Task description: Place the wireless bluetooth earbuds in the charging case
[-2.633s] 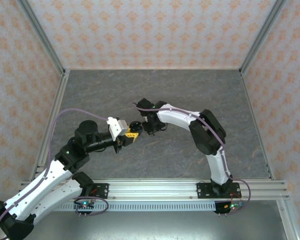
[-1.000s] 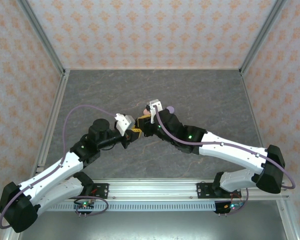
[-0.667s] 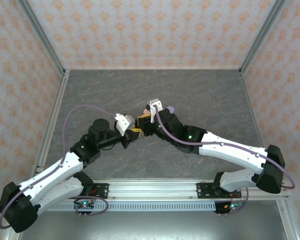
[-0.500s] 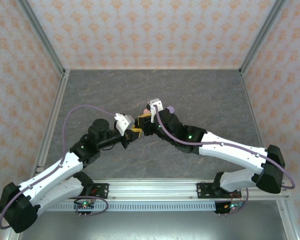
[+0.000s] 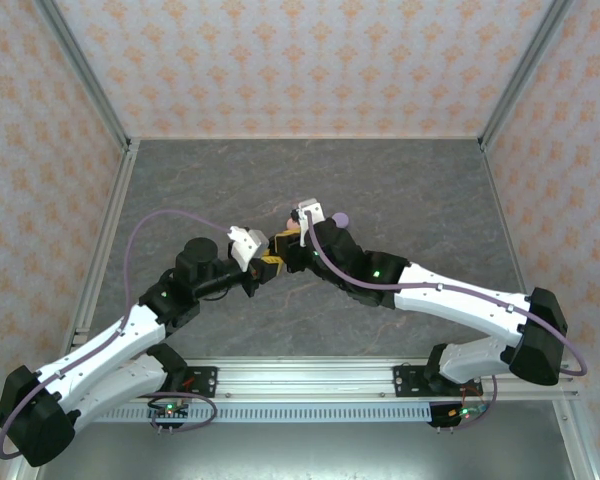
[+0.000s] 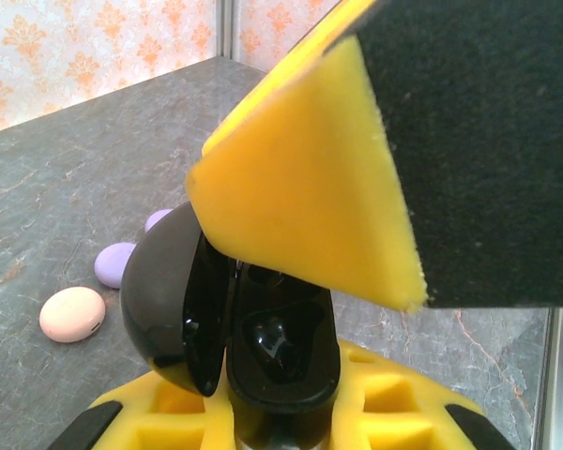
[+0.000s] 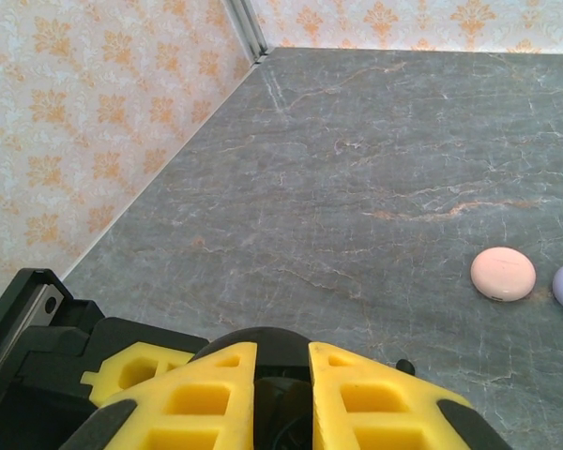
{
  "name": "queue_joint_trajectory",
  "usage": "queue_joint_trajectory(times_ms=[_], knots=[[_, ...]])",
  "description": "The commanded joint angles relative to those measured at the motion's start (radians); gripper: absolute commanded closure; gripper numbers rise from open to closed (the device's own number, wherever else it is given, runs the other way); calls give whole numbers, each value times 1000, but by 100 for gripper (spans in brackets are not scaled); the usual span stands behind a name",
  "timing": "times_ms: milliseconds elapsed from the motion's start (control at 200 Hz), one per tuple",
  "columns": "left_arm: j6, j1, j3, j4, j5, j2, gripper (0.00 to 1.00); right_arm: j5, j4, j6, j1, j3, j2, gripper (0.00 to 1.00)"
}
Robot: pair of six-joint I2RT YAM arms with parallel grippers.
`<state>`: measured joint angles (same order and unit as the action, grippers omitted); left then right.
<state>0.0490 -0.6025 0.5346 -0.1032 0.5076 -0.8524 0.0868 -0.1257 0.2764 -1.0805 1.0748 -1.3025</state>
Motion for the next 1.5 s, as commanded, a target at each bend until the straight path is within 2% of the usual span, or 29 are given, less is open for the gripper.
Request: queue_joint_trajectory(times_ms=[0, 115, 295, 470, 656, 766, 896, 1221, 1496], knots=[[-12, -6, 16, -69, -5, 21, 100, -6, 2, 18, -7, -19, 11, 81], [-10, -6, 16, -65, -3, 21, 100, 9, -8, 14, -6, -12, 31, 72], [-5, -6, 13, -50, -4, 30, 100, 24, -57, -11, -4, 36, 73, 50], [7, -6, 8, -20, -16, 60, 100, 16, -169, -18, 42, 78, 114, 43], [22, -6, 10, 44, -31, 117, 100, -20, -386, 78, 187, 62, 124, 43], [25, -6, 16, 84, -19, 153, 100, -75, -461, 107, 242, 50, 30, 46], [25, -6, 9, 98, -16, 200, 100, -110, -453, 107, 246, 50, -97, 49], [50, -6, 36, 160, 69, 275, 100, -279, -439, 94, 246, 281, -549, 56], [51, -6, 25, 164, 86, 314, 100, -318, -447, 89, 235, 428, -737, 61]])
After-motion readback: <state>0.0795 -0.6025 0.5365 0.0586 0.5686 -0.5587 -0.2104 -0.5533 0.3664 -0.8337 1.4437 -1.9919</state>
